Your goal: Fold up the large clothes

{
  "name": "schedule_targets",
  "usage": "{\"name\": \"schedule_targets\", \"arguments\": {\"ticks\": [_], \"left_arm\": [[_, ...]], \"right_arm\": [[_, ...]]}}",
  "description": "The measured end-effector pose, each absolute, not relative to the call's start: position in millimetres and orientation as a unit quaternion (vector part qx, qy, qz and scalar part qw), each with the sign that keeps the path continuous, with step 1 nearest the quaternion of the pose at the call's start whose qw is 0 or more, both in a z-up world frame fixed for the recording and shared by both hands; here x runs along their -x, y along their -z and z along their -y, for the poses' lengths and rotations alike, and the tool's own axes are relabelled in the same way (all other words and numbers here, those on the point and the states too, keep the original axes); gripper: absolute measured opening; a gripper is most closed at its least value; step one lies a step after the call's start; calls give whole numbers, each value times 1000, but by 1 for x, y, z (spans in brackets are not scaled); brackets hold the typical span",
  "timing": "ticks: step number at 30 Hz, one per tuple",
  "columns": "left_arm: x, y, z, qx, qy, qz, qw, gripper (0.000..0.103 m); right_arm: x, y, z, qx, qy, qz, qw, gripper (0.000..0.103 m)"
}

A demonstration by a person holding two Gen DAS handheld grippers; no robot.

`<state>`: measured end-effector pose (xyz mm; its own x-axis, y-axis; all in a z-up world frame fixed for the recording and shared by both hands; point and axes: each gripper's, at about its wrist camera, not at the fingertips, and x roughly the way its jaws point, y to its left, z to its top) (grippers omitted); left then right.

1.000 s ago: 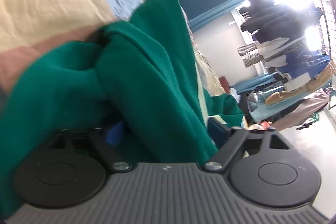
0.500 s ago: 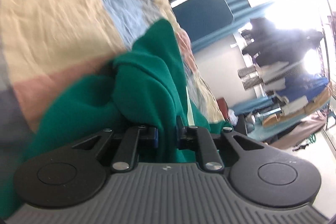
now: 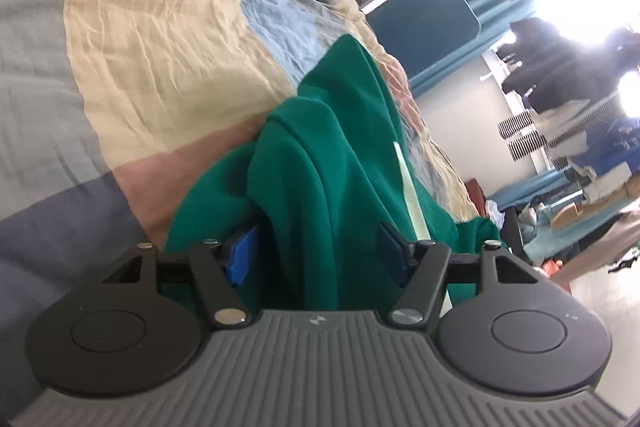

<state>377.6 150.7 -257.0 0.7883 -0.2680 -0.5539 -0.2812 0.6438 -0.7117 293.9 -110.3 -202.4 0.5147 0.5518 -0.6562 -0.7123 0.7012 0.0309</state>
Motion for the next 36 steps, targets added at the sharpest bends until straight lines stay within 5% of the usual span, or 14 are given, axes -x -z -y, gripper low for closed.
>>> {"name": "schedule_targets", "arguments": {"ticks": [11,16,21,22,31,36], "left_arm": [[-374,270,-134,464,24,-340,818,71],[-387,273,-124,450,20,-340,826,68],[-395,271,-122,426,9,-346,836,18],[-395,268,-123,423,14,-339,841,15],[-382,224,-136,428,72,-226,872,11],[-394,228,-136,411,51,-245,877,11]], "right_arm": [[-351,211,187,-161,-232,-366,887,66],[-374,240,186,-204,-230,-405,861,49],[-358,230,172,-144,-247,-389,876,19],[-355,226,171,-133,-244,-384,880,10],[-348,181,177,-124,-219,-275,928,8],[-376,173,164,-68,-190,-261,944,8]]}}
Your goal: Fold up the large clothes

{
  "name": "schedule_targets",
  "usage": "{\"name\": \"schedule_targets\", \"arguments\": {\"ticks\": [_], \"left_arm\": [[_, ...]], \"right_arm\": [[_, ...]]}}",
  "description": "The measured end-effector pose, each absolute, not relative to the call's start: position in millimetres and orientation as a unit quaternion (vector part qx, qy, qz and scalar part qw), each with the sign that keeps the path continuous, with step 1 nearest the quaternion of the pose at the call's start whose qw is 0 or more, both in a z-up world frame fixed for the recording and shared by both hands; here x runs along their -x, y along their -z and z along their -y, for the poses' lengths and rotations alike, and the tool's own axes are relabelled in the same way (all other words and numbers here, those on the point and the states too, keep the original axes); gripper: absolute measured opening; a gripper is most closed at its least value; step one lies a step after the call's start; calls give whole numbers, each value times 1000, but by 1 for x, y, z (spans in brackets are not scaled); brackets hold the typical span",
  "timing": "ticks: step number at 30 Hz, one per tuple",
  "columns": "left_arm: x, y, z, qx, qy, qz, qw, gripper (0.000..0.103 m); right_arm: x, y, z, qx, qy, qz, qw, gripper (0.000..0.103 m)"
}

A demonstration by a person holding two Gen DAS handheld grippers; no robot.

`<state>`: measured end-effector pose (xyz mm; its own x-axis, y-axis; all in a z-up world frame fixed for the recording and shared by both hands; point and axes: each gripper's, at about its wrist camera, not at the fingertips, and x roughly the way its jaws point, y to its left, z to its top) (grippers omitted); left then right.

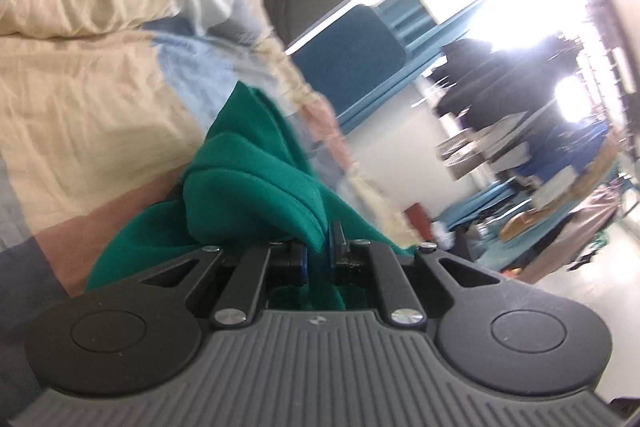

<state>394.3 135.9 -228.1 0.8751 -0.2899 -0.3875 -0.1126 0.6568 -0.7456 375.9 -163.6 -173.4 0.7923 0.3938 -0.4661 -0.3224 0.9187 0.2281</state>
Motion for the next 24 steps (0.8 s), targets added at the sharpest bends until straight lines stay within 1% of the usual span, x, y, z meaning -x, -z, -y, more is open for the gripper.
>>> {"name": "schedule_targets", "arguments": {"ticks": [6,8,11,13,14,15,16,17,18,19,22,24], "left_arm": [[-425,265,-116,334,13,-325,885,11],[-431,274,-107,303,4,-346,888,11],[-431,273,-96,267,3,-347,899,12],[-428,268,-95,261,2,-349,900,20],[-425,264,-94,259,4,-349,901,33],[-422,261,-94,257,7,-347,902,52],[-417,257,-95,257,6,-343,903,60],[-411,252,-95,258,5,-337,905,64],[-403,246,-95,258,8,-328,909,64],[-396,240,-94,255,13,-320,912,64],[-374,222,-85,240,35,-304,921,64],[-360,212,-71,210,44,-295,931,64]], "right_arm": [[-398,229,159,-31,-151,-338,929,9],[-402,242,163,-43,-149,-346,925,10],[-398,241,169,-68,-149,-345,924,12],[-391,238,169,-68,-145,-339,927,15],[-388,237,168,-65,-138,-337,929,16],[-385,237,166,-60,-132,-334,931,22],[-381,234,166,-55,-126,-331,934,29],[-377,231,167,-55,-120,-328,935,32],[-377,229,167,-59,-119,-325,936,38],[-373,225,170,-69,-121,-322,937,41],[-357,214,174,-89,-123,-311,938,43],[-345,206,172,-77,-121,-295,945,43]]}}
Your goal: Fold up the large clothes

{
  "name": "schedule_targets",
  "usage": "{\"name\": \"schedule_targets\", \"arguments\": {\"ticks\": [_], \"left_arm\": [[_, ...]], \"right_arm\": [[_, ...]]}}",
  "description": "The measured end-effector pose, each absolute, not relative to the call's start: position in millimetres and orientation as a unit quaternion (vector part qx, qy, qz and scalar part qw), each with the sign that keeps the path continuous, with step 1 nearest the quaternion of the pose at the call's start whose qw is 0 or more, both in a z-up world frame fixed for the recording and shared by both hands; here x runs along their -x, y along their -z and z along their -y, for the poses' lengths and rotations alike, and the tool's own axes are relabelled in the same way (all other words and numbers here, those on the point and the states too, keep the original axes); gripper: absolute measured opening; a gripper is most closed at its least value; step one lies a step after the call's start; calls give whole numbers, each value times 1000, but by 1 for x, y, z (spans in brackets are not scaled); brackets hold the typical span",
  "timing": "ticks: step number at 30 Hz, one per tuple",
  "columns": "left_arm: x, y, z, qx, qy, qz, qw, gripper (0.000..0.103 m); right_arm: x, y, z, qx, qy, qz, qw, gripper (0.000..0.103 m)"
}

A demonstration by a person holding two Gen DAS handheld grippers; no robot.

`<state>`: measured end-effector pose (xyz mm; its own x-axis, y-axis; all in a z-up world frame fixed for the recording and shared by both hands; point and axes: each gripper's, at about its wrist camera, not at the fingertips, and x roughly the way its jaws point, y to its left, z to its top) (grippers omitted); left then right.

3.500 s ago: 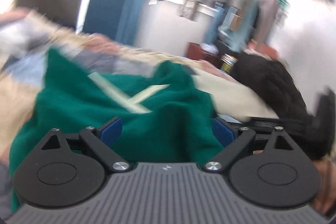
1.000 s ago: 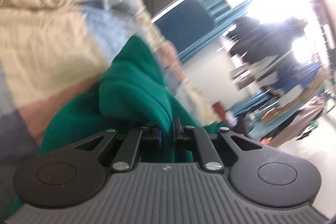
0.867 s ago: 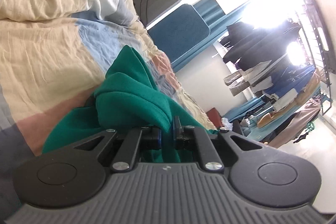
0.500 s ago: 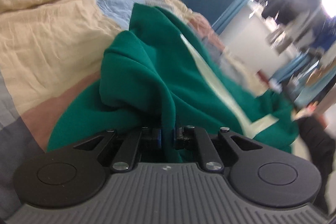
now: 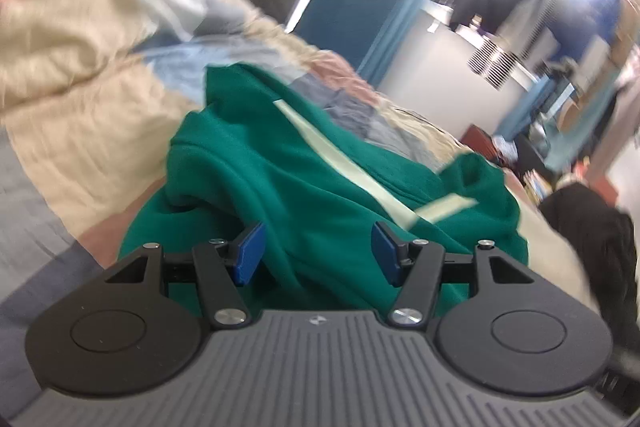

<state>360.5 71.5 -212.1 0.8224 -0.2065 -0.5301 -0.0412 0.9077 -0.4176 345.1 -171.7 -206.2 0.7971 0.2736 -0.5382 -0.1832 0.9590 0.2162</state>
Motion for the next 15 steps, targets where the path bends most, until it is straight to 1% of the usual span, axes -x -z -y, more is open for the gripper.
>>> {"name": "schedule_targets", "arguments": {"ticks": [5,7,10,15], "left_arm": [[-345,209,-37,160,87,-298,937,64],[-346,215,-26,145,95,-311,934,64],[-352,229,-18,134,89,-333,929,64],[-368,257,-16,145,87,-375,912,64]], "right_arm": [[-327,197,161,-46,-138,-266,953,43],[-328,200,156,-38,-149,-274,949,39],[-338,213,153,-33,-144,-297,943,39],[-354,232,156,-40,-143,-324,934,39]]}}
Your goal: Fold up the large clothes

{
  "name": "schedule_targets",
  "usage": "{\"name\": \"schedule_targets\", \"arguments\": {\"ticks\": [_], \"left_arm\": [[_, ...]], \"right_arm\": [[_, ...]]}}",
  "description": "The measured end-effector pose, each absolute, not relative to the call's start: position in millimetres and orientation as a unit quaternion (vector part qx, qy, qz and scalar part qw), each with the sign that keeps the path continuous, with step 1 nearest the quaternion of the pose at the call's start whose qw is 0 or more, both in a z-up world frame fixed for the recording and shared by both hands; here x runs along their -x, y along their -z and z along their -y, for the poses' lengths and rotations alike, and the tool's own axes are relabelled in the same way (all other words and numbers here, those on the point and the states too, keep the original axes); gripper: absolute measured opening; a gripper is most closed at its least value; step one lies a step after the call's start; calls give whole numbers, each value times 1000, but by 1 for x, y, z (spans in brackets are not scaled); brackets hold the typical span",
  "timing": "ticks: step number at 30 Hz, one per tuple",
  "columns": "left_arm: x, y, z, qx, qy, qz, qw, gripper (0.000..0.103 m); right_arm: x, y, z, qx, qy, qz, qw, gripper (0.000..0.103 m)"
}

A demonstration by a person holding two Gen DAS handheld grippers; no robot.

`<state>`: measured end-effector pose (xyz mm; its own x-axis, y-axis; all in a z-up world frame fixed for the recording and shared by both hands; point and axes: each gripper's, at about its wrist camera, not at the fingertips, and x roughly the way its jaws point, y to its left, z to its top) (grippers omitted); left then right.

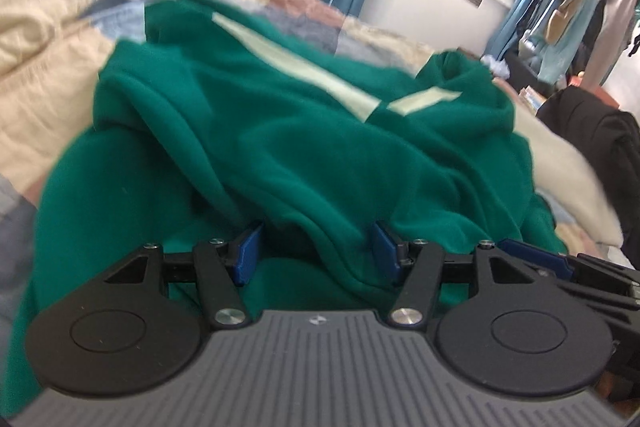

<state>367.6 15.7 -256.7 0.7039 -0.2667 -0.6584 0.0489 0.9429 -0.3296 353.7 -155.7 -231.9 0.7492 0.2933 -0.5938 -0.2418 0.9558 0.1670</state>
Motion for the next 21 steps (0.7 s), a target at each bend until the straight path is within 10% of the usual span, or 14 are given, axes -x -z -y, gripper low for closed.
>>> {"name": "schedule_targets", "arguments": {"ticks": [18,21], "left_arm": [[-294,193,-80,164,62,-388,905,72],[-278,186,-101,169,47,-407,897,72]], "right_arm": [[-298,183,251,-173,-54,-394,901,41],[-282,179,287,-186,-7,-408,894,70]]}}
